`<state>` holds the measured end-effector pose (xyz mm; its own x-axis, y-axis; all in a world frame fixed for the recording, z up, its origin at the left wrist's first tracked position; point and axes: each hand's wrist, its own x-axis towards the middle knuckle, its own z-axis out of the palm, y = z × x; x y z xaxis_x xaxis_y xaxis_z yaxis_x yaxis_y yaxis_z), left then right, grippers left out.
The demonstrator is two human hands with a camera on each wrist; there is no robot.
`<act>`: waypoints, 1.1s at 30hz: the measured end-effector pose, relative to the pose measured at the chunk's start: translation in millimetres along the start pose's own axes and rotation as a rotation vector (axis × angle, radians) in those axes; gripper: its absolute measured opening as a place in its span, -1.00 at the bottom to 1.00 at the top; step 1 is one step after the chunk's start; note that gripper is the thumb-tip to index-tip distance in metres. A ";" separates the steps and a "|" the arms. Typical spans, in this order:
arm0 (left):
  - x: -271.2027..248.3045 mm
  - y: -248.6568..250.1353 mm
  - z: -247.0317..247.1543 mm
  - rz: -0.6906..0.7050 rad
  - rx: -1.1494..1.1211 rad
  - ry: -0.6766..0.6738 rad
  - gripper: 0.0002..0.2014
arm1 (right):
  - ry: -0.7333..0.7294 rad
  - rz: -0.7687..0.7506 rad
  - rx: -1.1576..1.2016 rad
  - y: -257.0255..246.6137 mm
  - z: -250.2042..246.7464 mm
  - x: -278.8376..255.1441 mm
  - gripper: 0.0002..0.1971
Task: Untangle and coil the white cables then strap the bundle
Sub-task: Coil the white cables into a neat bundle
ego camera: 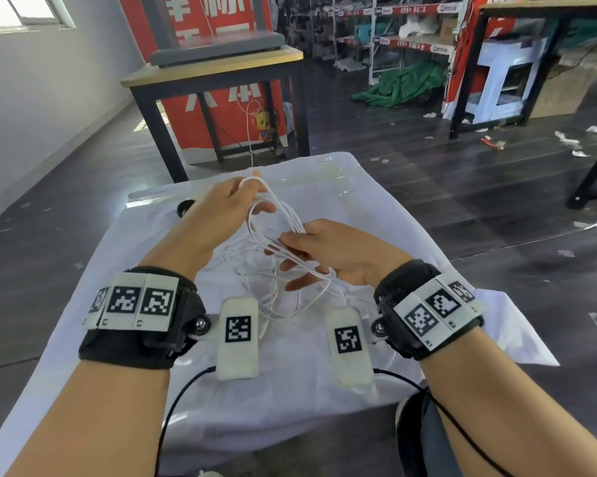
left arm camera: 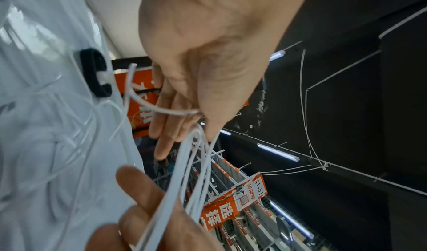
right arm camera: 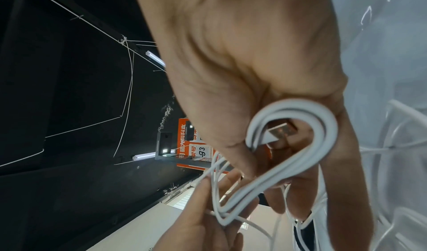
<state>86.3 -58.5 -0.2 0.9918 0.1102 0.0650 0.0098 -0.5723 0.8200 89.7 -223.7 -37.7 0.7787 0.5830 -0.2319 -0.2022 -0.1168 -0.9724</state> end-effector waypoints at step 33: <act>-4.2 -2.2 -1.0 -0.107 -0.790 -0.134 -0.87 | -0.273 -0.060 -0.003 -4.7 -4.2 -5.3 -0.67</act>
<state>82.0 -56.9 -1.7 0.9979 0.0049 -0.0644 0.0624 0.1844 0.9809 89.0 -229.6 -32.0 0.6005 0.7838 -0.1581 -0.1584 -0.0772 -0.9843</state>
